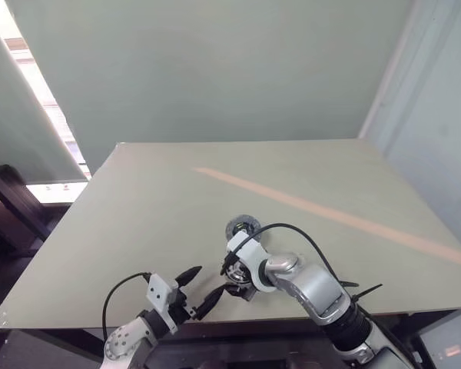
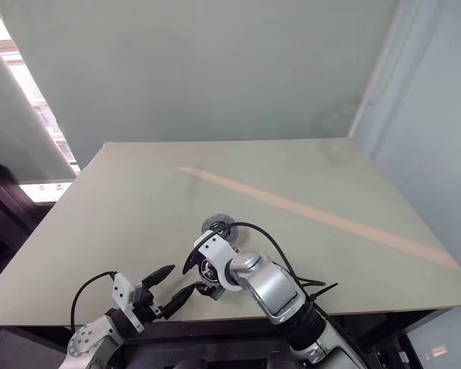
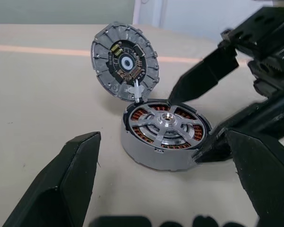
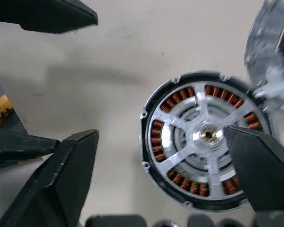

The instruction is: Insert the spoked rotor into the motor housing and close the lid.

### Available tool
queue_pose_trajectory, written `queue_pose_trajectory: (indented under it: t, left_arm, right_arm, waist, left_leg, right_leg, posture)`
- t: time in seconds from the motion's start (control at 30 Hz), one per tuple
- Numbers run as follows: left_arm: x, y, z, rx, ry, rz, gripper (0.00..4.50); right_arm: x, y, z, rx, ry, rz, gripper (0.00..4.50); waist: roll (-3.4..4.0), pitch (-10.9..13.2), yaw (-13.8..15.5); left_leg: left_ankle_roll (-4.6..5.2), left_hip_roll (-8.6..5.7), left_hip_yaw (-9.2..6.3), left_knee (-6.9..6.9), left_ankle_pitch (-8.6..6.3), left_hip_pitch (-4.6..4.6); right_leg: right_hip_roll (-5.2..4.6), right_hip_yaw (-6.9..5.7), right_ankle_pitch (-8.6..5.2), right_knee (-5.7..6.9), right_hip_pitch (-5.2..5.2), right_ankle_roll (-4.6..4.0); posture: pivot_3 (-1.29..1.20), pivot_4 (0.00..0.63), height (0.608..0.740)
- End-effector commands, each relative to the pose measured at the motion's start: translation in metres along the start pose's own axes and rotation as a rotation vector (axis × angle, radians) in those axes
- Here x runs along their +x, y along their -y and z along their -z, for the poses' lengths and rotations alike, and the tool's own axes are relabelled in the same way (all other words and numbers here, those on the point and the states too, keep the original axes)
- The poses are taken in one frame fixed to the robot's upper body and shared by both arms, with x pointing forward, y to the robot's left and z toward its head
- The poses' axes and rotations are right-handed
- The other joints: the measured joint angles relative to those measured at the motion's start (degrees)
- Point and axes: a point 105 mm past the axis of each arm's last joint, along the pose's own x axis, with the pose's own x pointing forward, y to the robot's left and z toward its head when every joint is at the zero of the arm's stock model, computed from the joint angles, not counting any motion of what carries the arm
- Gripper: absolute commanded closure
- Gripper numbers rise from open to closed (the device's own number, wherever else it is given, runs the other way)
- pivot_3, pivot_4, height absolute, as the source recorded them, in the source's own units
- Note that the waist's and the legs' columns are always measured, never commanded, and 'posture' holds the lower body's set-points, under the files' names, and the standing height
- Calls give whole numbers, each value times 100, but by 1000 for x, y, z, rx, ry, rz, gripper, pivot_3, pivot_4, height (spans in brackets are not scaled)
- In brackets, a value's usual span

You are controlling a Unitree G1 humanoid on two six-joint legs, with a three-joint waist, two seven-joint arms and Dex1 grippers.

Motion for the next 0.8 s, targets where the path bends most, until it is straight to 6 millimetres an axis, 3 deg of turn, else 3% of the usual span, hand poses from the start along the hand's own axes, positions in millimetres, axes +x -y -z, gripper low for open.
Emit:
queue_pose_trajectory:
  t: [0.03, 0.23, 0.4, 0.8]
  left_arm:
    - [3, 2, -13, 39, 27, 26, 0]
    - [4, 2, -14, 44, 21, 39, 0]
    - [5, 3, -14, 47, 17, 49, 0]
    - [7, 5, -14, 52, 1, 76, 0]
  right_arm:
    - [-15, 2, -23, -190, 87, -37, 23]
    - [-34, 23, -12, -421, 16, -34, 23]
    - [-42, 32, -10, -485, -21, -27, 23]
    - [-40, 21, -4, -515, -29, -80, 23]
  waist:
    - [1, 0, 0]
    - [-1, 0, 1]
    - [-2, 0, 1]
    - [-2, 0, 2]
  left_leg:
    - [0, 0, 0, 0, 0, 0]
    - [0, 0, 2, -1, 0, 0]
    - [1, 0, 3, -1, 0, 1]
    - [1, 0, 3, -1, 0, 0]
  right_leg:
    - [0, 0, 0, 0, 0, 0]
    - [0, 0, 0, -6, 1, 0]
    - [1, 1, 0, -4, 1, -1]
    - [1, 1, 0, -5, 1, -1]
  posture:
    - [0, 0, 740]
    - [0, 0, 740]
    - [0, 0, 740]
    - [0, 0, 740]
